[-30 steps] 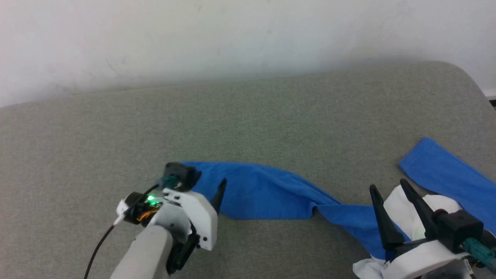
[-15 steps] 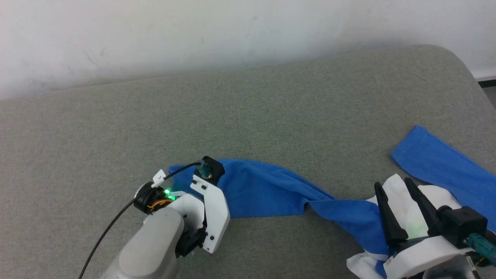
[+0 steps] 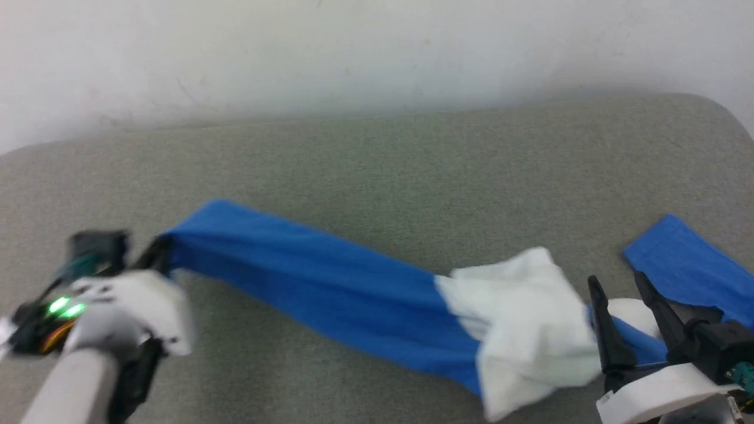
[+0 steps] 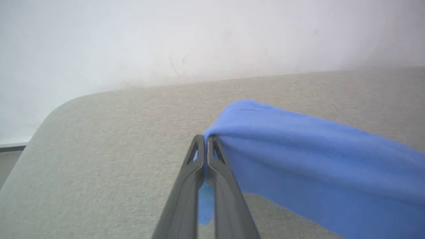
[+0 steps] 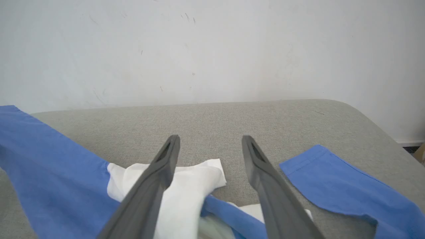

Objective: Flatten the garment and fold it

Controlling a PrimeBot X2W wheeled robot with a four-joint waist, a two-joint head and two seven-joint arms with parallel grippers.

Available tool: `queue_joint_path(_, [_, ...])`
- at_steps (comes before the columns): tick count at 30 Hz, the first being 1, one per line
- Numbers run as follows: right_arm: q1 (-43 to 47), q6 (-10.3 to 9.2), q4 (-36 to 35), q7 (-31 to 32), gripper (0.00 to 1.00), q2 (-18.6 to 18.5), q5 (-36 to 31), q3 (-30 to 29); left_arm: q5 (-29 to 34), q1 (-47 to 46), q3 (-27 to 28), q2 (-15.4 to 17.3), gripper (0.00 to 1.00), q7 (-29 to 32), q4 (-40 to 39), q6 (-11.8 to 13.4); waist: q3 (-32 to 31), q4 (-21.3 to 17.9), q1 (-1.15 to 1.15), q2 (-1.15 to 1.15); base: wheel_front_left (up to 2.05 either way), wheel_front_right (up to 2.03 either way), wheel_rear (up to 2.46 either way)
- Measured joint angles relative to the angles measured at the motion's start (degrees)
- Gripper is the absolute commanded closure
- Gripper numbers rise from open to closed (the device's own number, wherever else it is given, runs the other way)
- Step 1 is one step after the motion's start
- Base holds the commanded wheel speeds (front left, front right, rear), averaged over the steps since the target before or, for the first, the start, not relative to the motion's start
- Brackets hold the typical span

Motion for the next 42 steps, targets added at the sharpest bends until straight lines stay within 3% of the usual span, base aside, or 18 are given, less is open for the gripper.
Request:
queue_joint_path(2, [0.18, 0.00, -0.30, 0.01, 0.00, 0.04, 0.11, -0.21, -1.23, 6.06, 5.28, 1.82, 1.00, -0.02, -4.59, 4.71, -0.07, 0.86, -0.01, 0.00, 0.00, 0.00, 0.00])
queue_joint_path(6, [0.27, 0.00, -0.75, 0.11, 0.00, 0.13, 0.13, -0.38, -4.10, 17.78, 14.89, 3.83, 1.00, 0.33, -8.54, 11.27, 0.15, 2.42, -0.01, 0.00, 0.00, 0.00, 0.00])
queue_joint_path(10, [0.24, 0.00, -0.81, 0.18, 0.00, 0.19, 0.14, -0.31, -7.31, 25.55, 20.13, 2.69, 1.00, -0.34, -7.30, 13.80, 0.51, 3.49, -0.01, 0.00, 0.00, 0.00, 0.00])
queue_joint_path(13, [0.20, 0.00, -0.79, 0.26, 0.00, 0.20, 0.14, -0.11, -9.16, 27.57, 21.19, 1.18, 1.00, -1.38, -3.71, 13.58, 0.41, 3.73, -0.01, 0.00, 0.00, 0.00, 0.00])
queue_joint_path(14, [0.17, 0.00, -0.77, 0.29, 0.00, 0.21, 0.14, 0.01, -9.78, 27.71, 21.13, 0.59, 0.79, -1.88, -2.57, 13.02, 0.28, 3.70, -0.01, 0.00, 0.00, 0.00, 0.00])
queue_joint_path(15, [0.16, 0.00, -0.77, 0.51, 0.00, 0.21, 0.14, 0.08, -10.49, 27.70, 21.16, -0.22, 0.00, -2.85, -1.75, 12.46, 0.11, 3.64, -0.01, 0.00, 0.00, 0.00, 0.00])
queue_joint_path(19, [0.28, 0.00, -0.82, 1.08, 0.00, 0.22, 0.11, 0.19, -10.88, 26.85, 20.54, -2.50, 0.00, -9.06, -1.14, 9.85, -0.99, 3.45, -0.01, 0.00, 0.00, 0.00, 0.00])
queue_joint_path(24, [1.46, 0.00, -1.05, 2.04, 0.00, 0.22, 0.07, 0.69, -9.35, 22.40, 19.42, -5.97, 0.00, -24.42, -5.71, 4.90, -2.74, 3.30, -0.01, 0.00, 0.00, 0.00, 0.00])
queue_joint_path(28, [1.78, 0.00, -1.24, 2.55, 0.00, 0.22, 0.03, 1.22, -5.81, 21.74, 14.75, -7.99, 0.00, -28.37, -7.55, 3.59, -4.12, 3.33, -0.01, 0.00, 0.00, 0.00, 0.00])
queue_joint_path(34, [2.47, 0.00, -1.54, 3.21, 0.00, 0.22, 0.03, 1.80, -3.21, 21.36, 5.77, -9.79, 0.00, -24.01, -9.75, 1.91, -5.55, 3.03, -0.01, 0.00, 0.00, 0.00, 0.00])
queue_joint_path(42, [2.73, 0.00, -1.75, 3.68, 0.00, 0.23, 0.04, 2.18, -5.80, 15.76, -6.91, -12.45, 0.00, -7.68, -7.87, -4.64, -5.36, 2.60, 0.00, 0.00, 0.00, 0.00, 0.00])
